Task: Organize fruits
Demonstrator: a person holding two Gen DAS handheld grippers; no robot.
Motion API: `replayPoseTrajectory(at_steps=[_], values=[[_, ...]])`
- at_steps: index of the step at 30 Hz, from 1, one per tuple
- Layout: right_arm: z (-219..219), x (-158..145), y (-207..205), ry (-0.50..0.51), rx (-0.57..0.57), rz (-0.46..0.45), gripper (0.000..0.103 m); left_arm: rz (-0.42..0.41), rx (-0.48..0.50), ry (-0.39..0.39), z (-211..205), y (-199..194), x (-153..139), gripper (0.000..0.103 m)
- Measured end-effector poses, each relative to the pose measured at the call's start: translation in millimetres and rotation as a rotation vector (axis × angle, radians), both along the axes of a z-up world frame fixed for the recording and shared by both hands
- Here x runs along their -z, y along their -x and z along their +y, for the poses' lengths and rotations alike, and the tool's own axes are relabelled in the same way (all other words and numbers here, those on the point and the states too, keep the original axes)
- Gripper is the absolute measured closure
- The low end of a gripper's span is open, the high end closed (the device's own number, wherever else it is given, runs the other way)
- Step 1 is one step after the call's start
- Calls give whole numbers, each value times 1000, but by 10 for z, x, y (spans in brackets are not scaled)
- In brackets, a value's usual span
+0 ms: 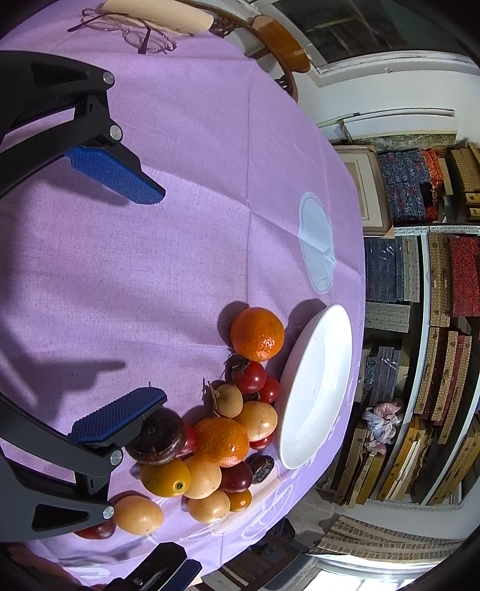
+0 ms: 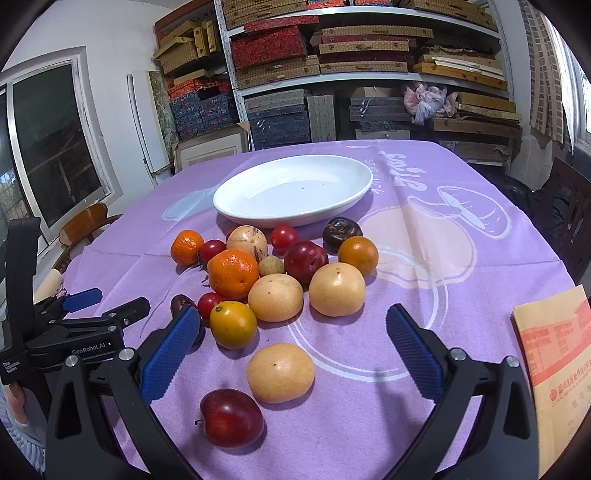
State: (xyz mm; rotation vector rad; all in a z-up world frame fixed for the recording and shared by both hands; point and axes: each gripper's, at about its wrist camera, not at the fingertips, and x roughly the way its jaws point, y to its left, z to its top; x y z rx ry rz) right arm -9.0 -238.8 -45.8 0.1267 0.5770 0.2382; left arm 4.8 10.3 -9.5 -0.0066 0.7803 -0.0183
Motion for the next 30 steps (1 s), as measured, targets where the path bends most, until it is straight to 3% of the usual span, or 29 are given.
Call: replayPoseTrajectory(at_steps=[11, 18, 26, 27, 30], values=[[12, 37, 200, -1, -71, 57, 4, 22, 54, 36, -11, 88, 8, 3], [171, 91, 498, 123, -158, 99, 4, 20, 28, 12, 29, 127, 40, 3], [428, 220, 456, 163, -247, 132, 5, 38, -1, 37, 102, 85, 65, 3], [437, 229, 448, 160, -251, 132, 9, 39, -2, 41, 107, 84, 65, 3], [451, 266, 383, 159, -268, 164, 46, 38, -1, 46, 115, 92, 64, 3]])
